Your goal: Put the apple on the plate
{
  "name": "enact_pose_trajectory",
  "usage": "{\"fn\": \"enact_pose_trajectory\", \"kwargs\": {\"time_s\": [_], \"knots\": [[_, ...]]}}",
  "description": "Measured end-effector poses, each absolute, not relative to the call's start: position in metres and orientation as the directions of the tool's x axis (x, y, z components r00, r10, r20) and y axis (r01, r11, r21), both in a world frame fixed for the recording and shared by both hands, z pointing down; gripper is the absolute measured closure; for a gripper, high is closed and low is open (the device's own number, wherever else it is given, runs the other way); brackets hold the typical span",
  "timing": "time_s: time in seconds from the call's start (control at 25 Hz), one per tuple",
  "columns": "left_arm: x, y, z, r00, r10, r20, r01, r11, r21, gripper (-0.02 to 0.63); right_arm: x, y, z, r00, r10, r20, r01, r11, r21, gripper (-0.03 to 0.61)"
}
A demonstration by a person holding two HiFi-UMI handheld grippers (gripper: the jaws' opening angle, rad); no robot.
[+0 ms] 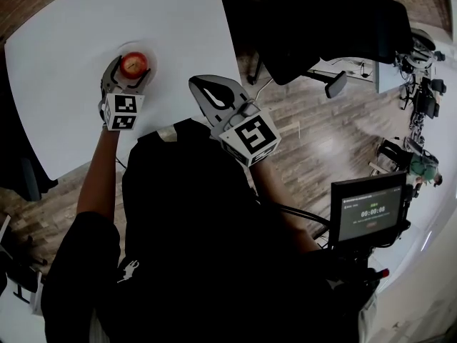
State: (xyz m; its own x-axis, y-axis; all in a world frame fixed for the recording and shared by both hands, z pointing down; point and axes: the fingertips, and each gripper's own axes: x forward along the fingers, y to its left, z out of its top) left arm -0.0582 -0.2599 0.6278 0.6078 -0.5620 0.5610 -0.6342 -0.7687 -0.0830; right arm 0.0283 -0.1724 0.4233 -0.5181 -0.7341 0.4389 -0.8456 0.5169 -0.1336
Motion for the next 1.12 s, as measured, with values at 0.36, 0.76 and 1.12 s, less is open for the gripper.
{"fn": "enact_pose_trajectory", "kwargs": {"time_s": [0.36, 0.76, 1.12], "knots": [[-0.05, -0.261, 0.633, 0.614, -0.564, 0.552, -0.624, -0.775, -0.099, 0.219, 0.04, -0.171, 0.425, -0.489, -0.75, 0.445, -0.863, 0.489, -0.125, 0.575], [-0.048, -0.264, 0.642, 0.605, -0.551, 0.575, -0.613, -0.783, -0.105, 0.218, 0.04, -0.176, 0.424, -0.491, -0.755, 0.435, -0.862, 0.495, -0.114, 0.575], [-0.055, -0.263, 0.628, 0.598, -0.543, 0.589, -0.621, -0.779, -0.088, 0.167, 0.04, -0.166, 0.412, -0.476, -0.769, 0.427, -0.872, 0.477, -0.115, 0.575]]}}
